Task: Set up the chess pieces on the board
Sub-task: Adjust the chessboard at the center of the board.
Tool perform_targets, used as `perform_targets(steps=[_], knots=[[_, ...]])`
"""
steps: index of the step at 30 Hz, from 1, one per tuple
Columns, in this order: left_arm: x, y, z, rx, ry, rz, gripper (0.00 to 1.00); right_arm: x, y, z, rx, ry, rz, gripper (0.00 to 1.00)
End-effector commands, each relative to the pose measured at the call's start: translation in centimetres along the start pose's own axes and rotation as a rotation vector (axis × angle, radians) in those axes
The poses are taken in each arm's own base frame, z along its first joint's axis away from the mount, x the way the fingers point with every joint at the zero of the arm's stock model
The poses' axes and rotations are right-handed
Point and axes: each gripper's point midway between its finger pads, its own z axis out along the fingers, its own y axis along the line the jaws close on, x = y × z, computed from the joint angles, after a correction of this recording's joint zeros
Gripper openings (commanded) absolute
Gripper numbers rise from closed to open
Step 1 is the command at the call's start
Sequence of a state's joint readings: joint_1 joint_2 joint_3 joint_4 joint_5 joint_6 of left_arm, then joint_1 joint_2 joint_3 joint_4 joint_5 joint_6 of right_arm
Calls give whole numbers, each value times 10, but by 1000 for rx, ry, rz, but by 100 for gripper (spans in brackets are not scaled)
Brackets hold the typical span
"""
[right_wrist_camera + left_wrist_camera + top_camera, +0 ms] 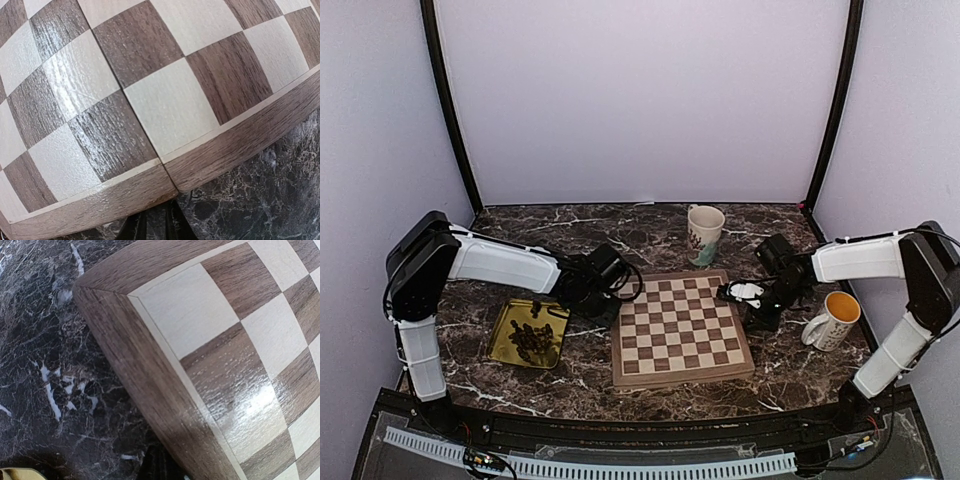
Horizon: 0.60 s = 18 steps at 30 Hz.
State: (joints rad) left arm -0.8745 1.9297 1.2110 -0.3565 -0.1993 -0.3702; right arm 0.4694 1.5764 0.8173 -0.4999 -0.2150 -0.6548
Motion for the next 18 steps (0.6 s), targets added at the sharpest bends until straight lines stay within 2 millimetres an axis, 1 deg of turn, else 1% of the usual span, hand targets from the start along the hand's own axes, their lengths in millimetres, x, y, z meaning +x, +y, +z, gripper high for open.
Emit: perform_targets(steps=[1,4,7,8,11,14,18], knots=[[-10,-5,-7,20,-44,7,0,-8,-1,-4,23,-26,-12,15],[-17,1,-27,6,-70,-2,0,-5,-7,-10,53,0,-3,15],[-29,12,-57,-25,-127,-4,0,-6,-16,-28,95,-1,-1,16],[-35,17,-71,-31,-157,-5,0,-8,-19,-36,106,-16,3,17],[-47,35,-95,-42,-208,-27,1,-25,-24,-68,122,-117,16,20],[-54,56,-111,-43,-232,-72,12,-45,-25,-100,137,-234,20,22],[-57,80,-131,-71,-267,-114,19,-65,-23,-133,157,-374,25,25]])
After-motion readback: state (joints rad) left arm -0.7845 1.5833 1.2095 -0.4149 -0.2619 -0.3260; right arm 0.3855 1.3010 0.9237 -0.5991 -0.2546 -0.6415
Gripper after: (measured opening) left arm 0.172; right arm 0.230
